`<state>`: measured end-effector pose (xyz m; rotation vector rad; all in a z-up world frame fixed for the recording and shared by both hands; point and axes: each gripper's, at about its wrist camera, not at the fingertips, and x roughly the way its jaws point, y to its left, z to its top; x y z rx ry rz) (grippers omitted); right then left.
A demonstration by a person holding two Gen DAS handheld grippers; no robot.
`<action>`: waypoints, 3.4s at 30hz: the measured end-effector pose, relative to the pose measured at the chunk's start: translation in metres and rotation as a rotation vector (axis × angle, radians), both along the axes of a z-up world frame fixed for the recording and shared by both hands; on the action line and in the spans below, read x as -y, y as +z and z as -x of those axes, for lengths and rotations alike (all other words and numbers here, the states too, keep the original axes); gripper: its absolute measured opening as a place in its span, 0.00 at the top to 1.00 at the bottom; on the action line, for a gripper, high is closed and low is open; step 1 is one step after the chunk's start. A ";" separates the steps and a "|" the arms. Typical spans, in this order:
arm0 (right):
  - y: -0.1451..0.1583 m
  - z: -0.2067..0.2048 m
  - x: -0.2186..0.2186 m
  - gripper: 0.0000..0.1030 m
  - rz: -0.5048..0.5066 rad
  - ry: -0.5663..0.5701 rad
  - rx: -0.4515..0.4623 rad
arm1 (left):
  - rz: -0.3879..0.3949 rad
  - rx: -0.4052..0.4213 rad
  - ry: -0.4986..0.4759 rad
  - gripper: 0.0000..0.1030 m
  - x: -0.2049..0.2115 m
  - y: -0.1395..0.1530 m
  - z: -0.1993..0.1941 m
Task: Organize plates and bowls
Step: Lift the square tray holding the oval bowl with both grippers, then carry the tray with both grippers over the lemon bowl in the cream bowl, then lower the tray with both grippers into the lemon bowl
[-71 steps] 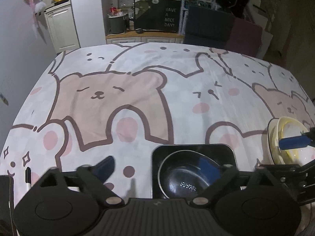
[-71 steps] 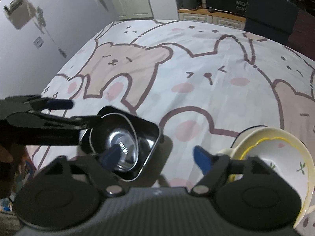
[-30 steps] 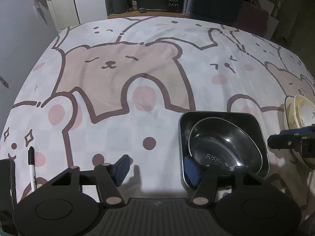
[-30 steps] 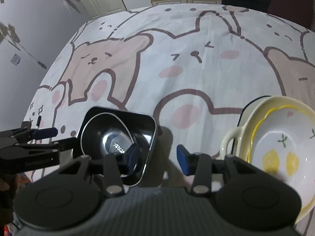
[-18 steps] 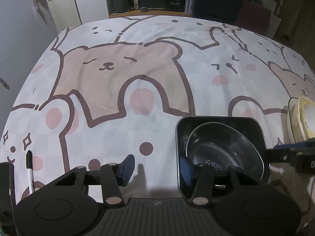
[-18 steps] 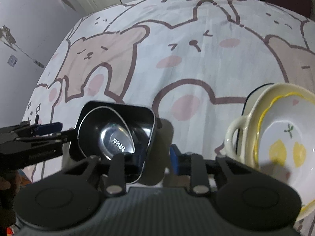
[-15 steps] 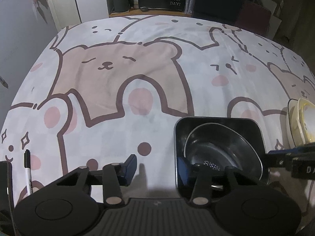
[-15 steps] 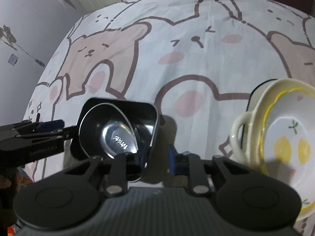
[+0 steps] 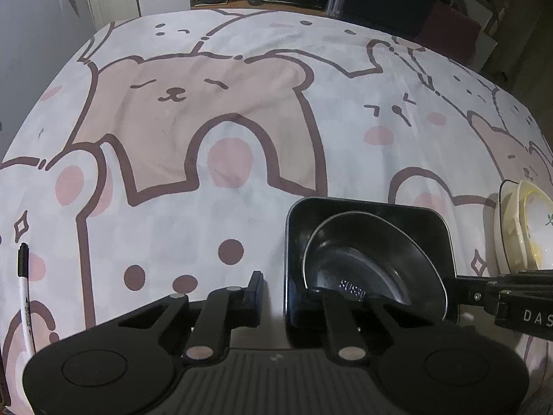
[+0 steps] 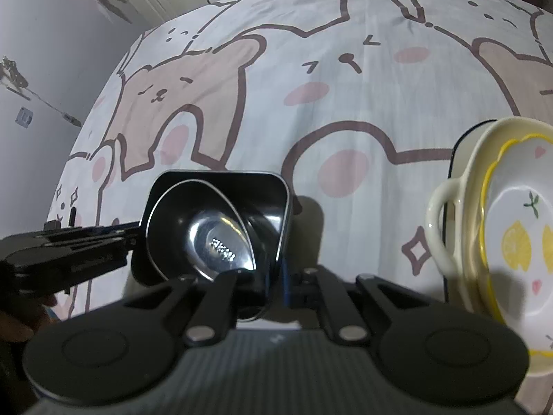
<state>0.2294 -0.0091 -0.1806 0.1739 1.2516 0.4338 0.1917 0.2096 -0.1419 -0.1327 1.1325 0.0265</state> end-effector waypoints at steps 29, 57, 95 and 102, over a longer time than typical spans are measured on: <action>0.027 -0.005 0.009 0.94 -0.015 0.008 0.098 | 0.100 0.109 0.116 0.98 0.003 0.031 0.006; 0.091 0.001 0.171 0.94 -0.064 -0.141 0.255 | 0.183 0.227 -0.042 0.97 0.149 0.081 -0.022; 0.063 0.016 0.259 0.94 0.054 -0.201 0.174 | 0.136 0.082 -0.217 0.96 0.239 0.045 -0.033; 0.058 0.014 0.257 0.94 0.063 -0.188 0.163 | 0.116 0.070 -0.225 0.95 0.241 0.041 -0.035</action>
